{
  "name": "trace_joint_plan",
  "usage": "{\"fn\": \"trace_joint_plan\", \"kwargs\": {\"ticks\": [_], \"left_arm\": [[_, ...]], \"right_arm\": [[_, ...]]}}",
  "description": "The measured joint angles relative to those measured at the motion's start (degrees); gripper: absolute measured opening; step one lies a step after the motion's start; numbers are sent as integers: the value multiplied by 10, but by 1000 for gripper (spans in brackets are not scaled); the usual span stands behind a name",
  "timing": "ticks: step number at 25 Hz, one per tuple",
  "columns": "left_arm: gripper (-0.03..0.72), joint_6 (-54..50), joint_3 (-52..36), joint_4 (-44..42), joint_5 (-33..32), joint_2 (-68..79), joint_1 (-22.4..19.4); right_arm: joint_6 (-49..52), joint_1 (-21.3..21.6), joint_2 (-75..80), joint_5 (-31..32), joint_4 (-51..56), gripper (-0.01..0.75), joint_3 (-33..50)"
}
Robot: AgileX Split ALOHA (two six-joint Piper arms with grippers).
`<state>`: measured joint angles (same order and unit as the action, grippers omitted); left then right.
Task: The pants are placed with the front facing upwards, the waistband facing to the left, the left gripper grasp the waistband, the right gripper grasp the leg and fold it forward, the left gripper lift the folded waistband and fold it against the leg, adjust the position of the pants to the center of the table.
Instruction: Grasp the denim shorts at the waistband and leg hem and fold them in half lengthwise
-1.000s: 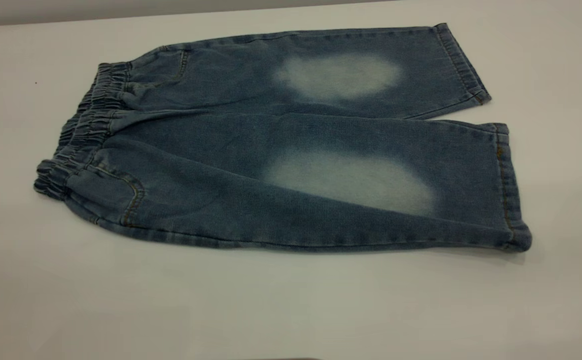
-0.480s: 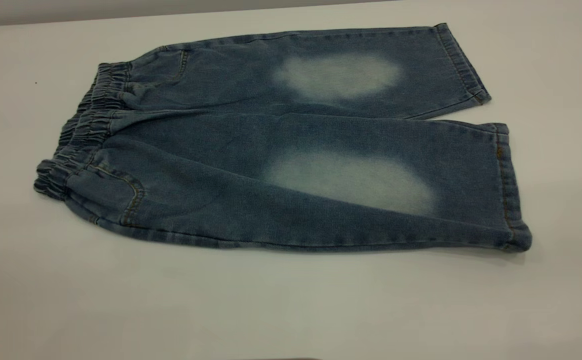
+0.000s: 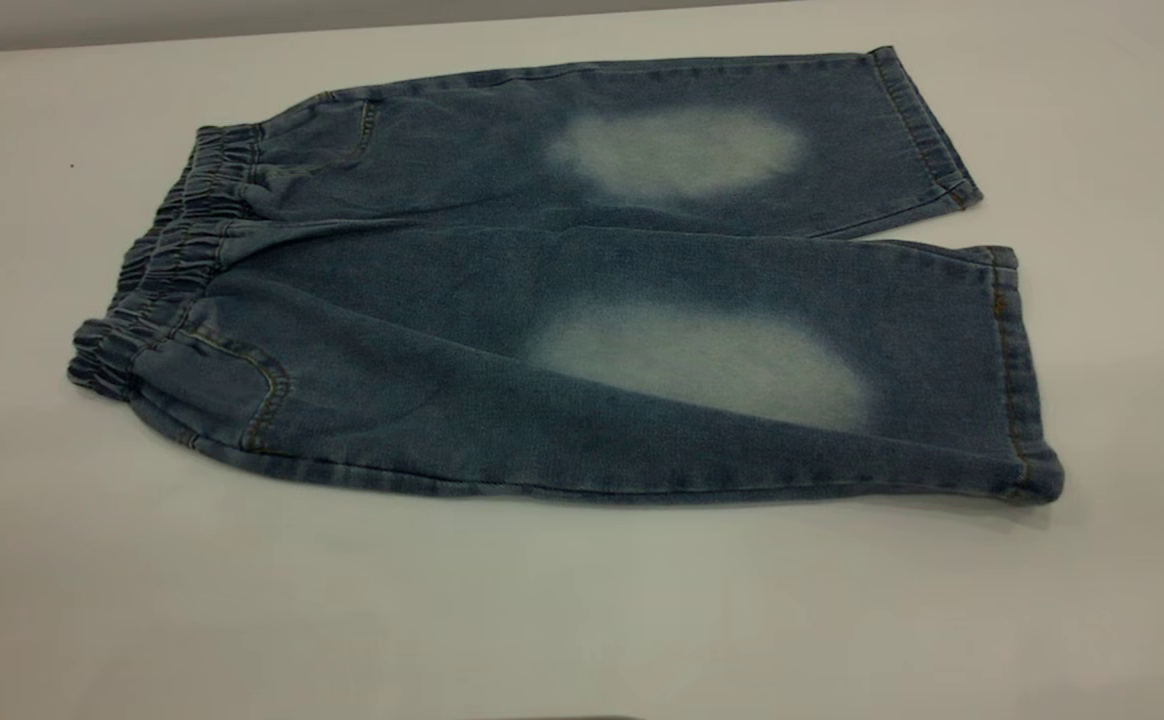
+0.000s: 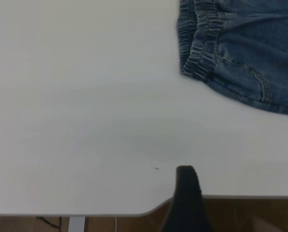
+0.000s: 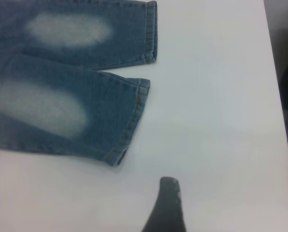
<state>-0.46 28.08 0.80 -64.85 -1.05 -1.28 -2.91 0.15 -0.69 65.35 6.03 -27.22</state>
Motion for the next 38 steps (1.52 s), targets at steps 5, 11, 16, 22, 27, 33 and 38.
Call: {"fn": "trace_joint_plan", "kwargs": {"ticks": [5, 11, 16, 22, 27, 33, 38], "left_arm": [[507, 1, 0, 0, 0, 0, 0], [507, 0, 0, 0, 0, 0, 0], [507, -23, 1, -13, 0, 9, 0], [507, -84, 40, -13, 68, 126, 0], [507, -103, 72, 22, 164, 302, 0], [507, -102, 83, 51, 265, 493, 0], [507, -102, 109, 48, 324, 653, 0]], "right_arm": [[0, 0, 0, 0, 0, 549, 0], [0, 0, 0, 0, 0, 549, 0], [8, 0, 5, -6, 33, 549, -10], [29, 0, 100, -48, 62, 549, -81], [-9, 0, 231, -133, 123, 549, -101], [-112, 0, 360, -191, 206, 549, -101], [-133, 0, 432, -197, 237, 549, -101]]}}
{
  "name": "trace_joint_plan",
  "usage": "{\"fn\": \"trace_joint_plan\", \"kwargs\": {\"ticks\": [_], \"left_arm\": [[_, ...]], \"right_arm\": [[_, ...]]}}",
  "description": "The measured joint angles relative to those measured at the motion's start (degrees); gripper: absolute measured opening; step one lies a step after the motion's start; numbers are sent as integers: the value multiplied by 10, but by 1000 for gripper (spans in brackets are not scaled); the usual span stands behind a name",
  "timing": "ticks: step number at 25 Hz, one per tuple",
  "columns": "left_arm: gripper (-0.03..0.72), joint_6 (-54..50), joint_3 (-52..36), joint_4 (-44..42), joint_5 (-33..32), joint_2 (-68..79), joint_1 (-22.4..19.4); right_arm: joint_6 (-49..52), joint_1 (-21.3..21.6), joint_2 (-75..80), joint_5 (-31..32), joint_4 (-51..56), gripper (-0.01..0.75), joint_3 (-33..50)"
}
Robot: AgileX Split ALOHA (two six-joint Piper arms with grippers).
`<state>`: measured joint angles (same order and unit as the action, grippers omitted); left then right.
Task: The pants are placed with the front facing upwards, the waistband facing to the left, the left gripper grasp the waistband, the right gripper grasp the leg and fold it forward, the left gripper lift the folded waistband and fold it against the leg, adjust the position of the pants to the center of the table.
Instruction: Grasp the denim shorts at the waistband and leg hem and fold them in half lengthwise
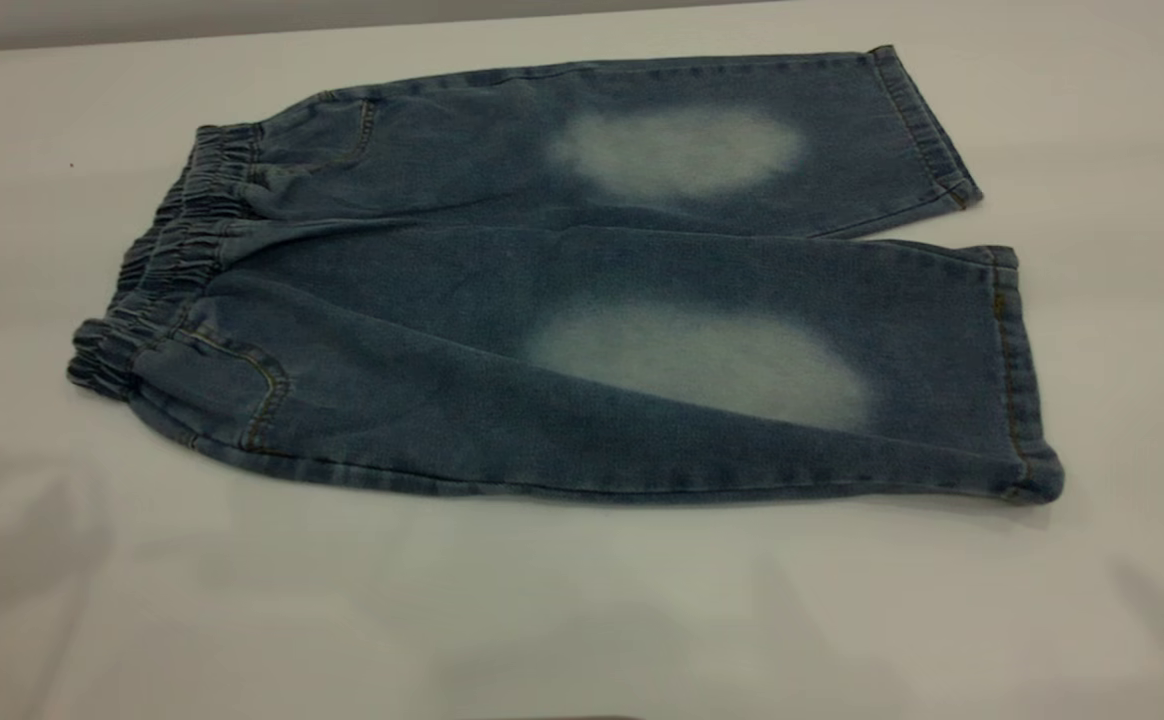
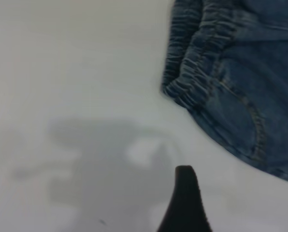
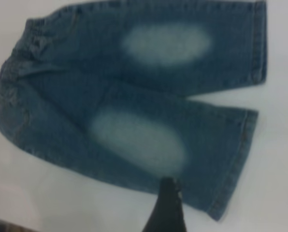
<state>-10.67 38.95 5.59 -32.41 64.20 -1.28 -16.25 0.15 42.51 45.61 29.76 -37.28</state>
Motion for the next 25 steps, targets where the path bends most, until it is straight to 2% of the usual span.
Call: {"fn": "trace_joint_plan", "kwargs": {"ticks": [6, 11, 16, 25], "left_arm": [[507, 0, 92, -31, 3, 177, 0], [507, 0, 134, -33, 4, 284, 0], [507, 0, 141, -35, 14, 343, 0], [507, 0, 146, -37, 79, 418, 0]], "right_arm": [[-15, 0, 29, -3, 14, 549, 0], [-22, 0, 31, -4, 17, 549, 0], [-24, 0, 31, -4, 20, 549, 0], [-24, 0, 31, -9, 20, 549, 0]]}}
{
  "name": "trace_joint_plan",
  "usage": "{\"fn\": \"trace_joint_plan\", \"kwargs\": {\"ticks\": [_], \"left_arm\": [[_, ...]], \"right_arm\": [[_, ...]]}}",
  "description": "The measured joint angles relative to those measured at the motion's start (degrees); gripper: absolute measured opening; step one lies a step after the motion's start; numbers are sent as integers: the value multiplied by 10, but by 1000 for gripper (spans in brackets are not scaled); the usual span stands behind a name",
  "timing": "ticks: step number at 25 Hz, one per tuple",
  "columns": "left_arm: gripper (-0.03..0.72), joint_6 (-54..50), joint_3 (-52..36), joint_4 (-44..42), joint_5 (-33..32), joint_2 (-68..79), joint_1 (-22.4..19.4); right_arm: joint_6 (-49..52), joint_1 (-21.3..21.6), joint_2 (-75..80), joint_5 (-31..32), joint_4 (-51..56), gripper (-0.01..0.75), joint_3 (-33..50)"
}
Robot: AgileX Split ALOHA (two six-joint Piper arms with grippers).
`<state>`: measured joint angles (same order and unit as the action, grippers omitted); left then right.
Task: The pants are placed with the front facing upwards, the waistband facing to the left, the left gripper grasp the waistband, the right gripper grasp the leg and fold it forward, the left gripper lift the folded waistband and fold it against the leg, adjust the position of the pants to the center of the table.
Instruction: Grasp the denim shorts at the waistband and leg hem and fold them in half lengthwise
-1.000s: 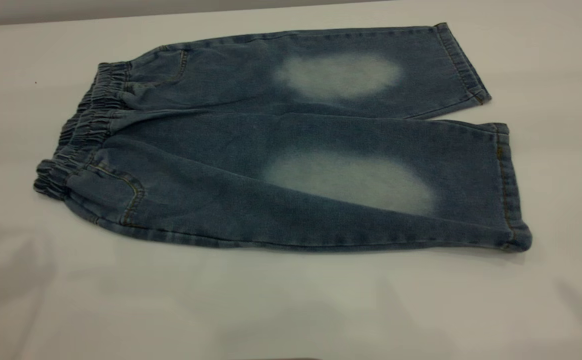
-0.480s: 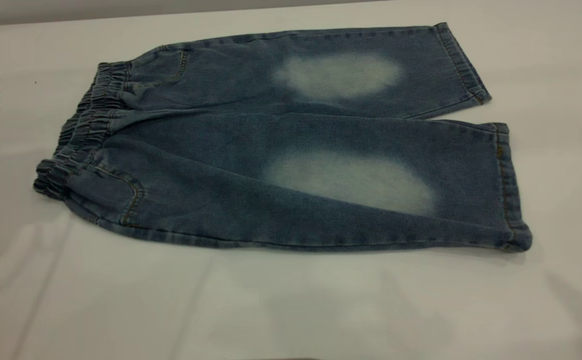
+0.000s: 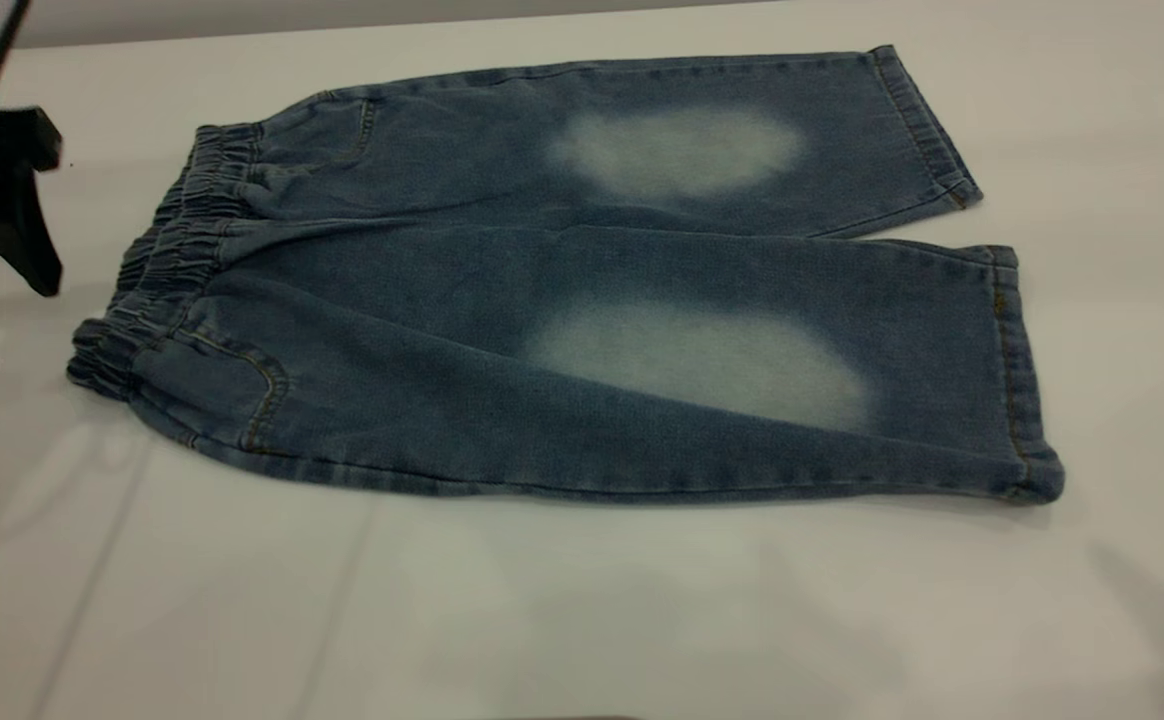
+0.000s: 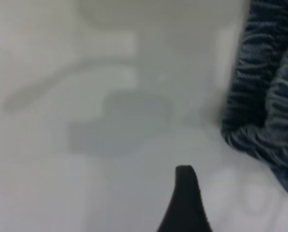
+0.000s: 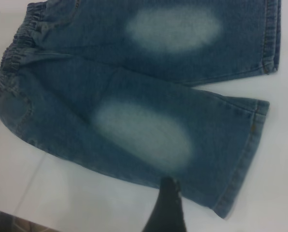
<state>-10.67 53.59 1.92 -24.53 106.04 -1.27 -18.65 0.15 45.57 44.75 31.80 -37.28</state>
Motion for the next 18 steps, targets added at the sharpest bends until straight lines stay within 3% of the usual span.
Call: {"fn": "trace_joint_plan", "kwargs": {"ticks": [9, 18], "left_arm": [[507, 0, 0, 3, 7, 34, 2], [507, 1, 1, 3, 58, 99, 2]], "right_arm": [[0, 0, 0, 0, 0, 549, 0], [0, 0, 0, 0, 0, 549, 0]]}}
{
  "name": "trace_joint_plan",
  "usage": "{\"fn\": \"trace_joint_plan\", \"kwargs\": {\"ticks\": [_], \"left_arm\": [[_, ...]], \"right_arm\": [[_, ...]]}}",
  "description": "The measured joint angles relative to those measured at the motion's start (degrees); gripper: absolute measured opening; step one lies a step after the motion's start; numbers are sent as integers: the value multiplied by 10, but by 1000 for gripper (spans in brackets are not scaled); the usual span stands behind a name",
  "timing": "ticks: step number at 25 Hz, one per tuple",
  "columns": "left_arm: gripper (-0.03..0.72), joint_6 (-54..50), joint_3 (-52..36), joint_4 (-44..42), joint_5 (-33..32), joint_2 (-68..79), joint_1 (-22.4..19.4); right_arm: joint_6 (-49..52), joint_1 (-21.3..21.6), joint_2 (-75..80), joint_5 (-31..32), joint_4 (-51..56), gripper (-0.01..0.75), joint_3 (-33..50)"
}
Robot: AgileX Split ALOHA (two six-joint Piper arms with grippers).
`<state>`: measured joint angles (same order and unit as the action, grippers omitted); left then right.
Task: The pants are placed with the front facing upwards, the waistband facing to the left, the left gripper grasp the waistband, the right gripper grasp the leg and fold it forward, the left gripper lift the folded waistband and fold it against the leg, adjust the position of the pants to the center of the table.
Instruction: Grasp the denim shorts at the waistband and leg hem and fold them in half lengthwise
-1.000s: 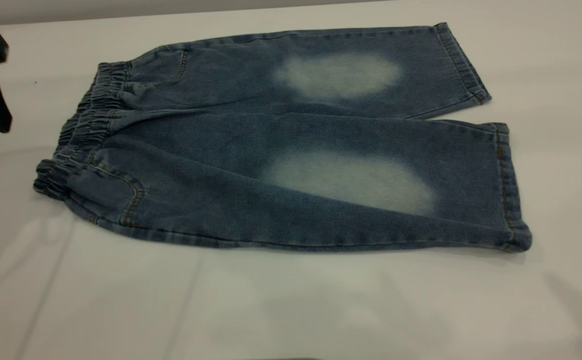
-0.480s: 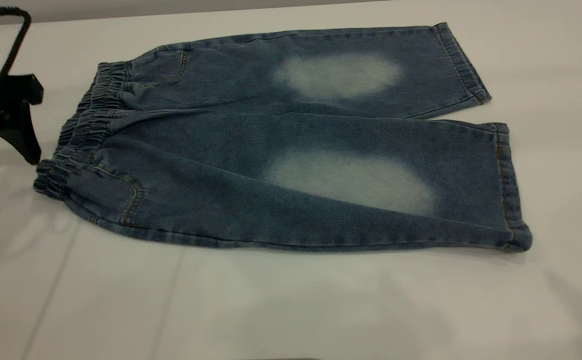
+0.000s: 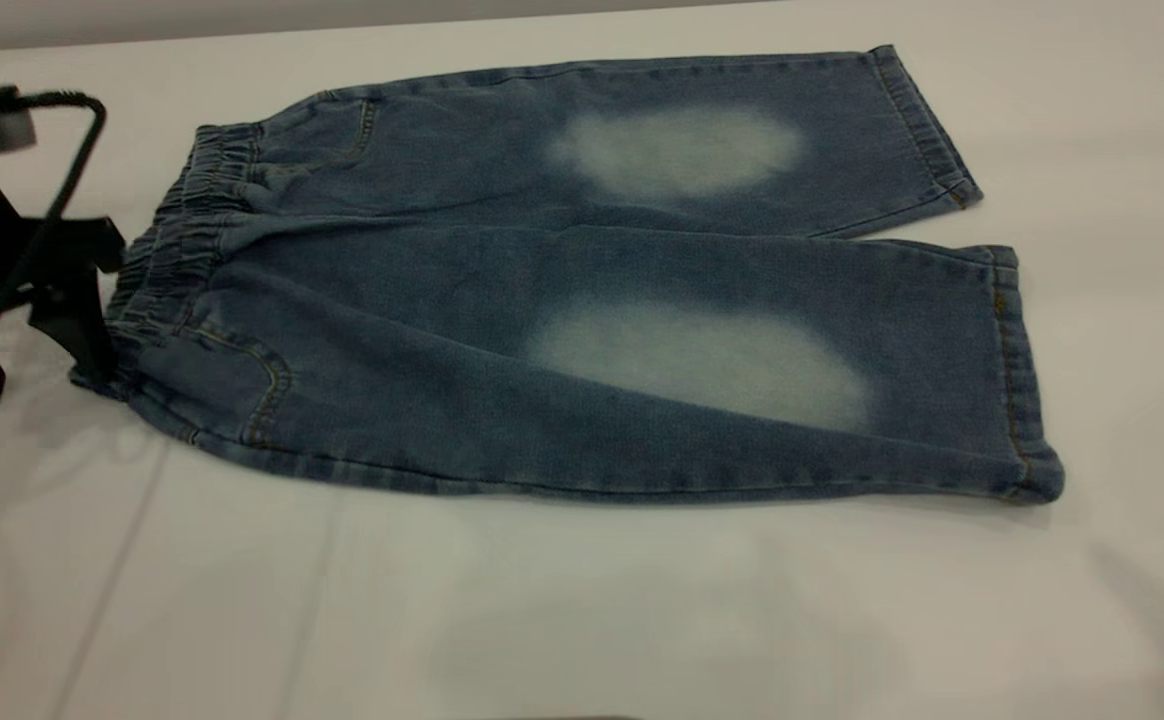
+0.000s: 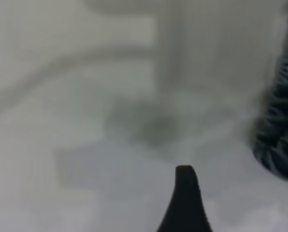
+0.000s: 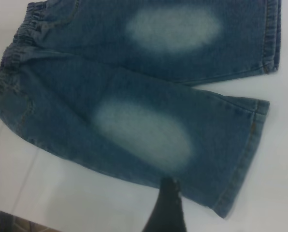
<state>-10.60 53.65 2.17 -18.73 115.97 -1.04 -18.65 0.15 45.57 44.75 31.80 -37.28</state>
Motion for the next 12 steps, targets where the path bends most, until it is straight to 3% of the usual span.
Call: {"fn": "trace_joint_plan", "kwargs": {"ticks": [7, 12], "left_arm": [[489, 0, 1, 0, 13, 12, 0], [374, 0, 1, 3, 28, 18, 2]], "right_arm": [[-1, 0, 0, 0, 0, 549, 0], [-1, 0, 0, 1, 0, 549, 0]]}}
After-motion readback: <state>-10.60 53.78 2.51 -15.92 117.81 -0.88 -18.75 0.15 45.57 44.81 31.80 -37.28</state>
